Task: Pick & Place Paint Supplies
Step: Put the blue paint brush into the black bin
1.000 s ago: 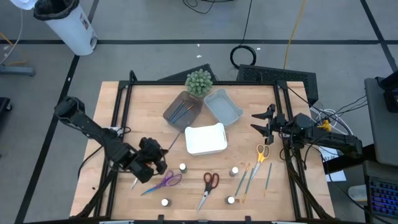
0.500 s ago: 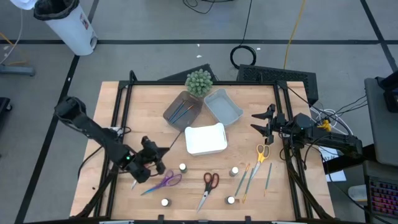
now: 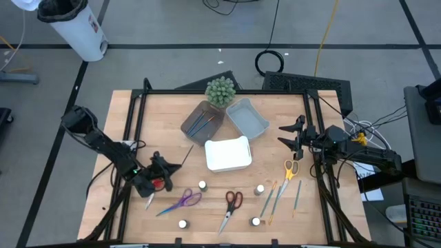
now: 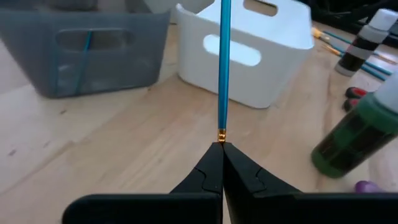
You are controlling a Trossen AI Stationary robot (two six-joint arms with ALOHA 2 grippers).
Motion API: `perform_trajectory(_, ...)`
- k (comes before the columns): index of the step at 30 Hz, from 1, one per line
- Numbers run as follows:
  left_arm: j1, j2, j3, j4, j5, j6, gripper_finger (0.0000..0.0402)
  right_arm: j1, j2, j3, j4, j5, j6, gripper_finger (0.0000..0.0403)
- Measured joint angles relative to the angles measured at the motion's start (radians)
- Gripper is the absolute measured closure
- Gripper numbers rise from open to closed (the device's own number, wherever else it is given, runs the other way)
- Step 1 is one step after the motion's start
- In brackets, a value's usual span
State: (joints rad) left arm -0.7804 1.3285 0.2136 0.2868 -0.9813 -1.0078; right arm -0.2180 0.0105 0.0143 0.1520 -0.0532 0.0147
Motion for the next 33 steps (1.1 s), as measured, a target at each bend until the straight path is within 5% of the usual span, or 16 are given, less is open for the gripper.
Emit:
perform_trajectory(23, -0.008, 0.0, -0.047, 0.085, 0.311, 0.127, 0.0401, 0.0, 0.0, 0.0, 0.0, 0.0, 0.0, 0.0196)
perform_trajectory(33, -0.007, 0.0, -0.047, 0.019, 0.168, 0.092, 0.0401, 0.0, 0.0, 0.0, 0.0, 0.0, 0.0, 0.0197)
